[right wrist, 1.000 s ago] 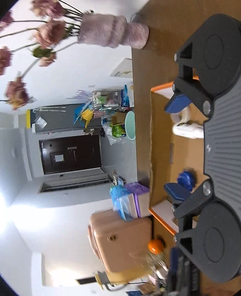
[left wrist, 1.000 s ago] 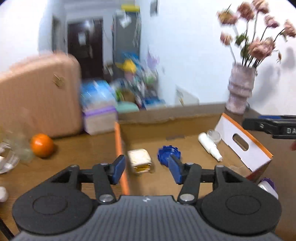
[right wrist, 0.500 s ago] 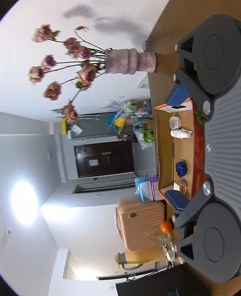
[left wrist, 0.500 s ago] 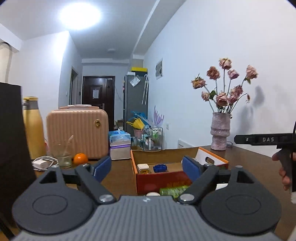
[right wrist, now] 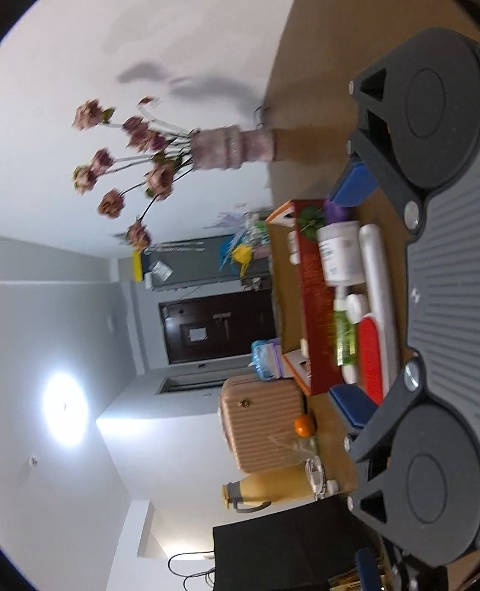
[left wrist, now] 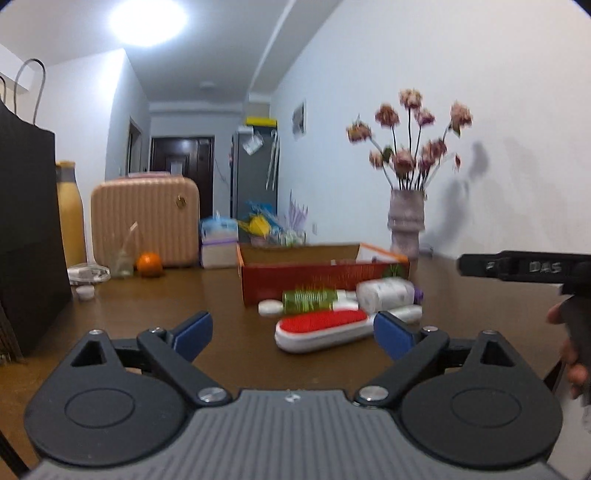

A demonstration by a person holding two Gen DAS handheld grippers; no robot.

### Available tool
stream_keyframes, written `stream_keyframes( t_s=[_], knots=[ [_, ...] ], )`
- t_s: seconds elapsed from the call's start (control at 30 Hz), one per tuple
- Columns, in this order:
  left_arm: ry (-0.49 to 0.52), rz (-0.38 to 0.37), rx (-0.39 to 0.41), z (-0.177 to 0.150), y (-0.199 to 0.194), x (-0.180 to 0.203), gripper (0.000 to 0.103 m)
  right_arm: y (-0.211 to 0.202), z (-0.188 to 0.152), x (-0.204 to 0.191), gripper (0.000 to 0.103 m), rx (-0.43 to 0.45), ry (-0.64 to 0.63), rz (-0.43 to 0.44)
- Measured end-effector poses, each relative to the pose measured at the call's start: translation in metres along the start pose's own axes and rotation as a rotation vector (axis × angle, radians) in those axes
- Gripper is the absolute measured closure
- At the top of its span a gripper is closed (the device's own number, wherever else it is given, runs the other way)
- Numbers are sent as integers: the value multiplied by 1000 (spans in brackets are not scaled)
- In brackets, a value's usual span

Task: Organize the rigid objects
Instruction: 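Withdraw both open tools from the box toward the remaining items, then grasp the flat white round lid with the left tool while the right tool grasps the white screw cap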

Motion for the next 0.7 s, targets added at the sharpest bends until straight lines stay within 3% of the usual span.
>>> stream_keyframes(
  t_s=[0.1, 0.4, 0.57, 0.7],
  knots=[
    [3, 65, -45, -5, 9, 0, 3, -15, -6, 4, 0, -8, -47, -64],
    [-51, 34, -152, -7, 37, -5, 4, 2, -25, 34, 4, -97, -3, -113],
    [-185, -86, -290, 0, 86, -18, 4, 45, -17, 55, 28, -178, -3, -112],
    [-142, -84, -310, 14, 130, -23, 6, 80, -7, 63, 45, -215, 1, -54]
  ],
)
Point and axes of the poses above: each gripper's, at about its wrist camera, not at the fingertips, and y roughly the way its jaws point, x to its right, z to its top, the point moved 4 cm from there along y, roughly the way its jaws point, and after that the axes turned 3 degrees about z, right-handed, at the moved point
